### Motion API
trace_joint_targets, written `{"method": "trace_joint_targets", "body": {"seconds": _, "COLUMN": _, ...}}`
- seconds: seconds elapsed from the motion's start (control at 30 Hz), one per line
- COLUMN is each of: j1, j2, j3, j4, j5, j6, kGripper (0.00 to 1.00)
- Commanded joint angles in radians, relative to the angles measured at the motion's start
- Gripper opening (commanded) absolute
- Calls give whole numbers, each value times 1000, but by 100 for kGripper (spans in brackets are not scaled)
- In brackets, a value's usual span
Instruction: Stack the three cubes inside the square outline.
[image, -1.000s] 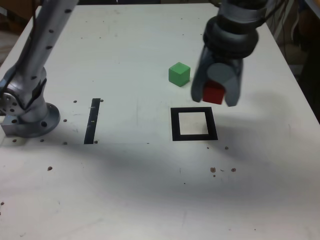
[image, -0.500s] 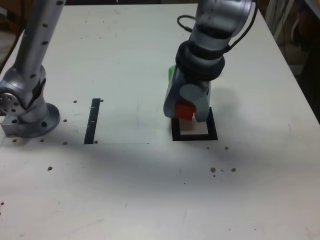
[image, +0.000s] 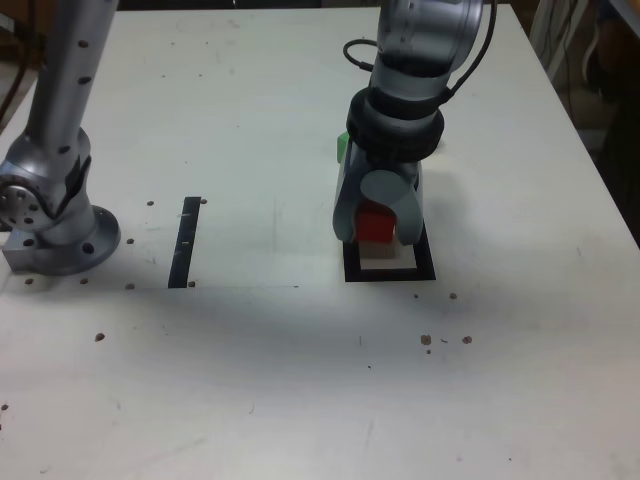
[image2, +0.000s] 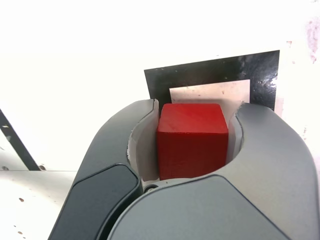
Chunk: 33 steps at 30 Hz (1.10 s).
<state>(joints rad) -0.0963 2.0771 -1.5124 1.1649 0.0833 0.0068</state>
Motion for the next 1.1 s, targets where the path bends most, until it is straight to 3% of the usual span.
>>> {"method": "trace_joint_targets", "body": {"seconds": 0.0, "j1": 2, "j2": -15, "j3": 12, "j4": -9, "j5": -7, "j6": -13, "kGripper": 19}}
{"method": "trace_joint_targets", "body": {"seconds": 0.47, "j1": -6, "j2": -15, "j3": 64, "j4": -102, "j5": -17, "j6": -65, "kGripper": 20}}
{"method": "trace_joint_targets", "body": {"seconds": 0.8, "j1": -9, "j2": 7, "j3": 58, "j4": -109, "j5": -19, "j6": -71, "kGripper": 26}}
{"method": "trace_joint_targets", "body": {"seconds": 0.9, "j1": -10, "j2": 11, "j3": 57, "j4": -108, "j5": -19, "j6": -70, "kGripper": 35}}
{"method": "trace_joint_targets", "body": {"seconds": 1.07, "j1": -12, "j2": 16, "j3": 47, "j4": -95, "j5": -17, "j6": -64, "kGripper": 74}}
